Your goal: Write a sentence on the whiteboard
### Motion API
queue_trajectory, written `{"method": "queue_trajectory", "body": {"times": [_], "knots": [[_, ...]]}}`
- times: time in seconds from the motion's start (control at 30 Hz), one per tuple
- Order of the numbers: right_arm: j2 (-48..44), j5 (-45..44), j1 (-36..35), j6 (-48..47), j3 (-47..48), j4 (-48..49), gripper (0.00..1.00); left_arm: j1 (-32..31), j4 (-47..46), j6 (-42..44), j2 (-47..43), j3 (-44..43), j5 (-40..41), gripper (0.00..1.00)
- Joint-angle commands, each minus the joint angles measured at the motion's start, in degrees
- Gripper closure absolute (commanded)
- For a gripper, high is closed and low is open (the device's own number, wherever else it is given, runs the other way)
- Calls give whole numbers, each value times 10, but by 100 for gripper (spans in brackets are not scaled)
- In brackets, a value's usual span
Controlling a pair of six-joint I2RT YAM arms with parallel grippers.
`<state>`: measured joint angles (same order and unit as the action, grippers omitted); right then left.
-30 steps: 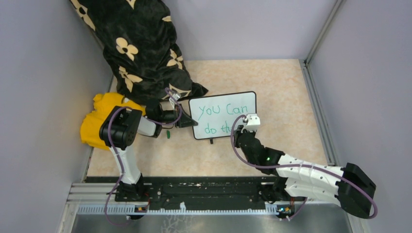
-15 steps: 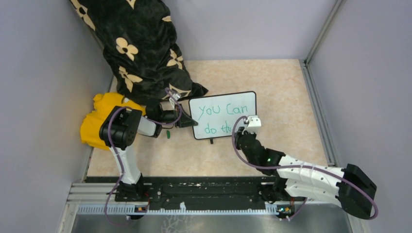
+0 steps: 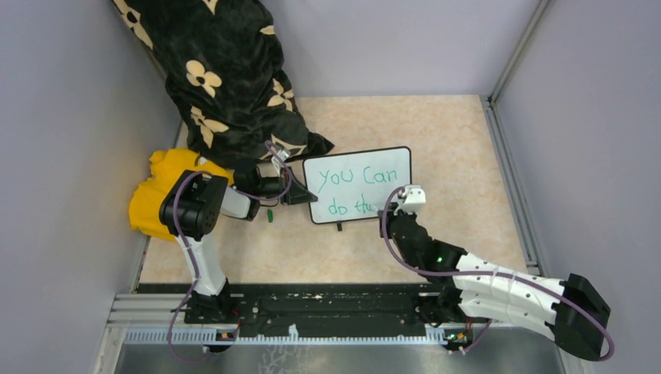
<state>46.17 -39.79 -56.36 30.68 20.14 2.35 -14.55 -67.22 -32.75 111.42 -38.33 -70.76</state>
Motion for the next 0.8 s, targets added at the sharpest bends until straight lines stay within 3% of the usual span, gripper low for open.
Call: {"method": "queue_trajectory", "body": {"times": [0.0,0.77], "knots": [[-4,-1,5,-24,27,39,100,-5,42,1,4,1,3,84],[45,-9,4,-41,44,86,100,-5,43,1,6,0,2,83]]}}
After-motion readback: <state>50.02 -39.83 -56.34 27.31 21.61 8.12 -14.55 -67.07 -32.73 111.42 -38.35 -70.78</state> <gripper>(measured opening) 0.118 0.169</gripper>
